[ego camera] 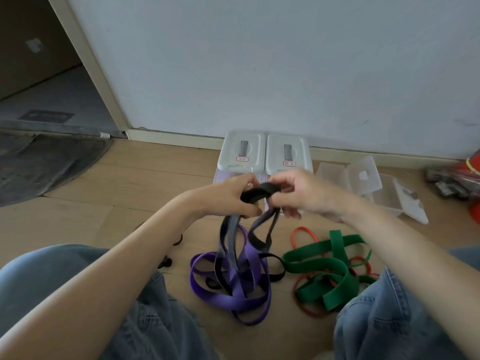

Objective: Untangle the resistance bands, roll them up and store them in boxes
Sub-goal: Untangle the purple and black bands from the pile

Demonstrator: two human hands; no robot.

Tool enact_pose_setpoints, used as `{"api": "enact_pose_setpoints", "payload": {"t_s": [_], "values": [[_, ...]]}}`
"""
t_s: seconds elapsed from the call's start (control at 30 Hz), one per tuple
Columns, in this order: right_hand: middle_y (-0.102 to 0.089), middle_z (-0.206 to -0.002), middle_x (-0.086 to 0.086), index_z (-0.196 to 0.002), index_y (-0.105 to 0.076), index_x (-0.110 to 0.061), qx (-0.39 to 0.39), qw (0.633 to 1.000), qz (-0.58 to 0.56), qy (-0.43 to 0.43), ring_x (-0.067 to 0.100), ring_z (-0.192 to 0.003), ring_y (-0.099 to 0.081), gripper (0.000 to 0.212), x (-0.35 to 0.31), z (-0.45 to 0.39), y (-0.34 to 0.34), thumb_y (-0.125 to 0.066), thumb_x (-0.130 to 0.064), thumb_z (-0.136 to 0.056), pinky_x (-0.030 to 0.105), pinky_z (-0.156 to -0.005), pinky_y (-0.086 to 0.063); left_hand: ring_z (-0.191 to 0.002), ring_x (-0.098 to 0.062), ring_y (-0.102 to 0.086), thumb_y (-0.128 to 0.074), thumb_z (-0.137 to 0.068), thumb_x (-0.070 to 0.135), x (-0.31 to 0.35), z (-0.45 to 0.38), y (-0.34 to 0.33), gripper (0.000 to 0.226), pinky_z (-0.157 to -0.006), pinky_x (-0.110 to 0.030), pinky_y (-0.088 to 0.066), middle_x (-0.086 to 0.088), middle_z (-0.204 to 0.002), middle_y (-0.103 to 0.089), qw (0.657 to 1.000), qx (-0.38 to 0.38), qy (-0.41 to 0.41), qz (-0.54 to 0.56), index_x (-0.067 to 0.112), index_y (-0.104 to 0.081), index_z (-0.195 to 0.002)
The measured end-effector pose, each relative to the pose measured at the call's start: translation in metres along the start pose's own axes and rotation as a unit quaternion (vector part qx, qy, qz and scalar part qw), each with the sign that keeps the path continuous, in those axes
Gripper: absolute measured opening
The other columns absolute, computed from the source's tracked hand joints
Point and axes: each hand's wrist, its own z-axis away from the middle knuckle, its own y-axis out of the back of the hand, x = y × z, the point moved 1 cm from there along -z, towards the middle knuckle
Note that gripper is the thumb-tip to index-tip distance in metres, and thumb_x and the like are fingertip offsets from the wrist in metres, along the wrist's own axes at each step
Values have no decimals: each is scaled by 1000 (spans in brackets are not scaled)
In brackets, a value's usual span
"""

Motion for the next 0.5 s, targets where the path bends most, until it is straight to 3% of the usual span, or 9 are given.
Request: {"api": "enact_pose_setpoints", "payload": {"t_s": [0.1, 0.2, 0.27, 0.33, 0.4, 0.47, 0.5], "values": [[-61, -63, -2, -83, -64, -12, 88, 974, -197, 72, 4, -45, -45, 14, -13, 4, 25, -59, 1, -80, 12, -38, -35, -81, 0, -59, -57, -87, 4, -16, -3, -16, 14, -75, -13, -46, 1, -90, -61, 999, -38, 6, 15, 6, -55, -101], [-59, -64, -1, -79, -62, -9, 134, 944, -284, 103, 6, -46, -44, 10, -14, 6, 41, -57, -2, -82, 13, -39, -33, -81, -10, -60, -55, -92, 15, -27, -4, -24, 9, -82, -24, -43, -1, -85, -64, 994, -93, 39, -29, 8, -59, -90], [-61, -69, 5, -81, -61, -8, 171, 961, -212, 37, 6, -45, -47, 12, -4, 4, 46, -54, -1, -87, 15, -39, -37, -66, -8, -60, -60, -89, 24, -20, 2, -4, 7, -71, -24, -47, 8, -67, -62, 998, -49, 28, 16, 18, -58, -86], [-65, -79, 8, -95, -62, -7, 163, 984, -14, -71, 3, -44, -52, 8, 12, 5, 50, -59, -9, -88, 16, -41, -41, -46, -6, -50, -69, -81, 30, -3, 16, 29, 12, -53, -20, -48, 9, -51, -50, 977, 45, -10, 208, 25, -59, -84], [-66, -103, 5, -125, -52, -8, 89, 971, 153, -157, -1, -44, -56, 45, 27, 8, 51, -66, -23, -85, 13, -42, -42, -39, -5, -33, -72, -79, 31, 11, 27, 53, 17, -43, -18, -39, 13, -49, -35, 937, 71, -64, 336, 20, -58, -80], [-47, -139, -5, -144, -29, -21, 55, 973, 180, -136, -3, -50, -58, 82, 29, 7, 47, -73, -37, -77, 12, -44, -41, -39, -6, -30, -69, -82, 29, 22, 27, 51, 22, -41, -17, -35, 12, -47, -35, 968, 54, -56, 240, 14, -53, -84], [-38, -145, -14, -145, -24, -32, 40, 984, 147, -93, -2, -55, -58, 91, 23, 8, 43, -76, -44, -71, 13, -46, -41, -40, -7, -34, -68, -83, 27, 26, 25, 43, 21, -42, -18, -36, 10, -46, -39, 986, 42, -37, 157, 13, -53, -85]]}}
